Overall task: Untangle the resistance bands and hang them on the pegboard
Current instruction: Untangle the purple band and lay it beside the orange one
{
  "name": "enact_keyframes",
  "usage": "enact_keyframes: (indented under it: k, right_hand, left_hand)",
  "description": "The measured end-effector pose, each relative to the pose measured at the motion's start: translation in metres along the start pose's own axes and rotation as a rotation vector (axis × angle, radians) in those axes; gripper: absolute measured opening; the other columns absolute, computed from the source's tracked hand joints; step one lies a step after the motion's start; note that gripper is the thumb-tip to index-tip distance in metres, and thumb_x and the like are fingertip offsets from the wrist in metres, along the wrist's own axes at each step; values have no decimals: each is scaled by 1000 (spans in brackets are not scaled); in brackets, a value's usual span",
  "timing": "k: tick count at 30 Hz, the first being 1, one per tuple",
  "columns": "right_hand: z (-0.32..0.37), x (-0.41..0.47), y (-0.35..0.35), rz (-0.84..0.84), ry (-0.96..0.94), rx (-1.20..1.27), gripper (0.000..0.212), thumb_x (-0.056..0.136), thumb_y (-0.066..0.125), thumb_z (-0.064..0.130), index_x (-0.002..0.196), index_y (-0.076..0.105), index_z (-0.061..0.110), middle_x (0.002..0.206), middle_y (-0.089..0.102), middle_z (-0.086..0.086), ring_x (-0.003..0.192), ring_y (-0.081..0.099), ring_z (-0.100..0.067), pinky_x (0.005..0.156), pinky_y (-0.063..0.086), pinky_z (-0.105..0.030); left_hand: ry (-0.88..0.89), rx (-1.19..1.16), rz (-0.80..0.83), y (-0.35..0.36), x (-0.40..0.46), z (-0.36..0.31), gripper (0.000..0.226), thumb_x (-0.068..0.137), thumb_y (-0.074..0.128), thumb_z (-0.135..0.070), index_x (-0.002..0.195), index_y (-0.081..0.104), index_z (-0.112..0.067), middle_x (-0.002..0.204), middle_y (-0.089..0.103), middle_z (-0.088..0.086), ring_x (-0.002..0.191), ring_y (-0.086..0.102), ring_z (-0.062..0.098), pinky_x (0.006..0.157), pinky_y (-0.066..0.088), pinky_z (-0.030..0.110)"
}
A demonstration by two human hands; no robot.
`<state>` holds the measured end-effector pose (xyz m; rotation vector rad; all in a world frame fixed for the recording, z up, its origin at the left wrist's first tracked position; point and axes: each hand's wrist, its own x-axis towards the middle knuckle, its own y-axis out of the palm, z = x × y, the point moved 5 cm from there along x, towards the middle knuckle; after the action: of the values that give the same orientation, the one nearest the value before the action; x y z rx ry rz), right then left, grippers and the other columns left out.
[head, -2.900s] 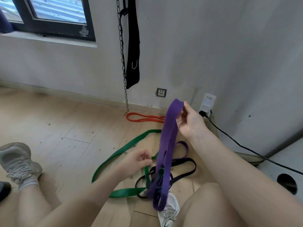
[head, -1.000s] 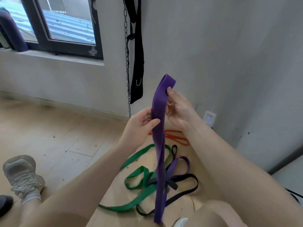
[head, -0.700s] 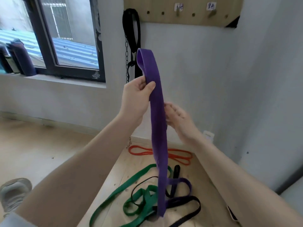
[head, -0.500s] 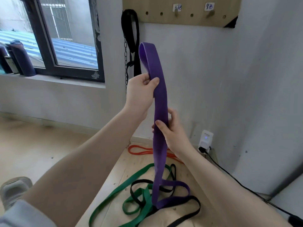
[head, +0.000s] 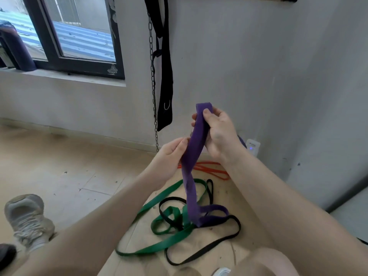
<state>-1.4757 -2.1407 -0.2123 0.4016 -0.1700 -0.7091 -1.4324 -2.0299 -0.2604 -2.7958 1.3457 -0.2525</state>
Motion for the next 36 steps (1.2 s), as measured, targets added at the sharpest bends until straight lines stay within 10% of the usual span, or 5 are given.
enact_keyframes:
  k: [6, 12, 22, 30, 36]
  right_hand:
    - [-19, -2, -3, 11, 19, 1, 32, 100, 36, 8, 131, 41, 3, 88, 65, -5, 72, 61, -13, 67, 51, -29]
    - [-77, -8, -27, 161, 30, -503, 26, 97, 45, 28, 117, 56, 16, 116, 65, -4, 110, 60, -20, 97, 48, -38]
    - [-147, -65, -35, 302, -148, -928, 66, 85, 66, 19, 139, 29, 25, 113, 50, 19, 96, 53, 6, 81, 48, -15]
    - [-85, -55, -3, 130, -91, -385, 26, 89, 60, 8, 110, 57, 22, 96, 67, 5, 82, 65, -6, 71, 55, -21]
    - [-54, -30, 25, 25, 105, 99, 5, 91, 57, 6, 91, 60, 10, 65, 68, 0, 54, 62, -8, 55, 54, -22]
  left_hand:
    - [64, 21, -67, 3, -10, 13, 26, 95, 44, -6, 104, 61, -24, 87, 71, -4, 83, 66, 9, 77, 54, 26]
    - [-96, -106, -294, -5, -23, 49, 21, 93, 50, -8, 90, 66, -22, 78, 72, -6, 75, 68, 11, 72, 57, 36]
    - [-325, -449, -537, -31, -21, 69, 26, 91, 58, -15, 111, 60, 1, 102, 68, 16, 87, 68, 22, 71, 59, 30]
    - [-287, -381, -308, -32, -38, 73, 41, 99, 30, -37, 100, 64, -14, 97, 71, 4, 95, 65, 19, 97, 47, 38]
    - [-45, -132, -85, -15, -61, 56, 26, 99, 37, -16, 107, 61, -23, 103, 69, 6, 99, 64, 23, 88, 53, 35]
